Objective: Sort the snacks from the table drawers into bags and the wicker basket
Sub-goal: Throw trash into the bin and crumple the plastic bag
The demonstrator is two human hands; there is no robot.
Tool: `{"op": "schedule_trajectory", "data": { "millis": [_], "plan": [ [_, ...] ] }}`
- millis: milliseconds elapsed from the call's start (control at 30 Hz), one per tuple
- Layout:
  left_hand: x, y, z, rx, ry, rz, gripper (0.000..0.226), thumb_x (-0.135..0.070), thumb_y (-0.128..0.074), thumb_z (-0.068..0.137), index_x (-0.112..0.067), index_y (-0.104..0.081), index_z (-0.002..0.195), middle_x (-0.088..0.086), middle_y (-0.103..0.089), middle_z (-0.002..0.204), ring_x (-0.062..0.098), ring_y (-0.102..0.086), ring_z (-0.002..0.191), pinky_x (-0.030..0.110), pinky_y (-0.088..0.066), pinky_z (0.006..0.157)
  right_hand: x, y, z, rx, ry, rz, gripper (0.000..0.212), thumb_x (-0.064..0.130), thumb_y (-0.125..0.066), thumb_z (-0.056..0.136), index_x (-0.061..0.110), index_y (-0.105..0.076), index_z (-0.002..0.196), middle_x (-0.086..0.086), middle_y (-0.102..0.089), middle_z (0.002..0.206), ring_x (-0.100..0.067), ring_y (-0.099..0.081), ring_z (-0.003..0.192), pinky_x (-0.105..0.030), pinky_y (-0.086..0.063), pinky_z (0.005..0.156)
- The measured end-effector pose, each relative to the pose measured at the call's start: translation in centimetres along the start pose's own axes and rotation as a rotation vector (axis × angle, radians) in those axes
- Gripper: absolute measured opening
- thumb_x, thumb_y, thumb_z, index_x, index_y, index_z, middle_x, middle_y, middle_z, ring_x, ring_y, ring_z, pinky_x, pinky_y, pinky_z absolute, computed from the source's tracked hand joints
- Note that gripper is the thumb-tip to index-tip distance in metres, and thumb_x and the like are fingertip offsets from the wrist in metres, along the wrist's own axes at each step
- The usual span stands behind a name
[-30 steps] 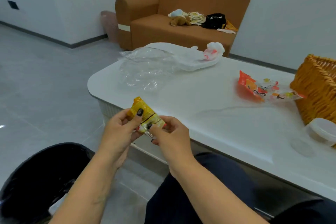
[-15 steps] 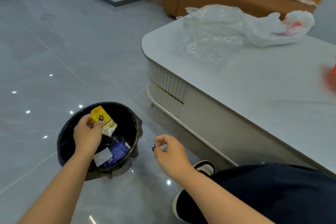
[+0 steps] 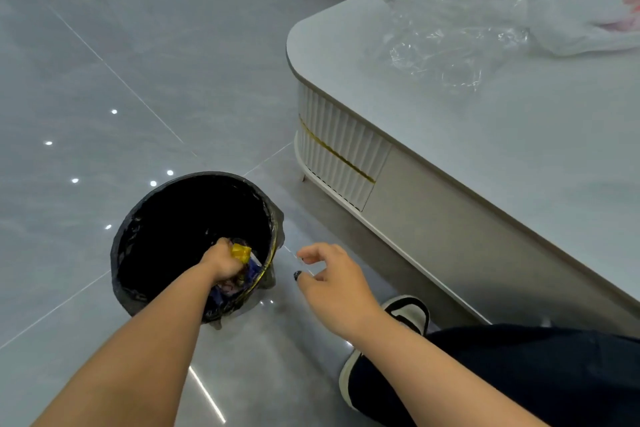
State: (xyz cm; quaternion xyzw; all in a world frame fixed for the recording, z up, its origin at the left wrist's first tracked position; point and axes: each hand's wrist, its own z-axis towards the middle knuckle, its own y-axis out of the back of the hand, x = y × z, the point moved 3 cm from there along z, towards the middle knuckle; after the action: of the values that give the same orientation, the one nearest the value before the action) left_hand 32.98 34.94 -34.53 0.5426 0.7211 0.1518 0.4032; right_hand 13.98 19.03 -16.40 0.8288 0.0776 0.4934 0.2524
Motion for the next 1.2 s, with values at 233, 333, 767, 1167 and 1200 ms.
{"op": "schedule_trajectory", "data": {
  "millis": [233, 333, 767, 1167, 1200],
  "plan": [
    [-2.7, 1.1, -3.4, -0.114, -0.006, -0.121, 0.082, -0.024, -0.078, 0.08, -0.005, -0.036, 0.147, 0.016, -0.053, 0.138, 0.034, -0.049, 0.128, 0.035, -0.038, 0.106, 0.5, 2.4, -0.3, -0.05, 0.002, -0.013, 0.033, 0.02, -0.054, 0.092, 0.024, -0.054, 0.124, 0.008, -0.045, 0.124, -0.009, -0.05, 0.103, -0.025, -0.043, 0.095],
    [-4.2, 2.7, -5.0, -0.14, -0.073, -0.155, 0.073, -0.02, -0.075, 0.083, -0.005, -0.04, 0.145, 0.016, -0.053, 0.14, 0.032, -0.05, 0.128, 0.035, -0.039, 0.103, 1.5, 3.8, -0.9, -0.091, 0.025, -0.018, 0.034, 0.02, -0.055, 0.091, 0.023, -0.053, 0.125, 0.006, -0.045, 0.129, -0.013, -0.052, 0.112, -0.029, -0.044, 0.097],
    [-22.2, 8.6, -23.8, -0.071, -0.792, -0.057, 0.042, -0.019, -0.058, 0.095, -0.029, -0.05, 0.135, -0.012, -0.05, 0.135, 0.007, -0.042, 0.133, 0.035, -0.037, 0.111, 5.7, 18.5, -11.5, -0.377, 0.229, -0.231, 0.037, 0.026, -0.055, 0.092, 0.027, -0.052, 0.129, 0.013, -0.042, 0.129, -0.001, -0.046, 0.107, -0.016, -0.04, 0.091],
    [-41.0, -3.2, -37.5, 0.205, -1.104, -0.165, 0.041, -0.026, -0.059, 0.096, -0.03, -0.049, 0.135, -0.017, -0.052, 0.134, 0.0, -0.048, 0.124, 0.021, -0.039, 0.101, -3.1, 33.1, -23.2, -0.753, -0.002, -0.131, 0.026, 0.029, -0.061, 0.091, 0.032, -0.055, 0.116, 0.016, -0.043, 0.123, -0.003, -0.049, 0.103, -0.018, -0.04, 0.084],
    [-42.2, -4.8, -37.8, 0.232, -1.084, -0.208, 0.042, -0.023, -0.06, 0.095, -0.028, -0.048, 0.136, -0.015, -0.053, 0.134, 0.002, -0.05, 0.123, 0.02, -0.041, 0.099, -4.6, 33.8, -23.6, -0.781, -0.043, -0.111, 0.025, 0.029, -0.061, 0.091, 0.032, -0.056, 0.116, 0.015, -0.044, 0.124, -0.004, -0.05, 0.102, -0.017, -0.039, 0.082]
  ]
}}
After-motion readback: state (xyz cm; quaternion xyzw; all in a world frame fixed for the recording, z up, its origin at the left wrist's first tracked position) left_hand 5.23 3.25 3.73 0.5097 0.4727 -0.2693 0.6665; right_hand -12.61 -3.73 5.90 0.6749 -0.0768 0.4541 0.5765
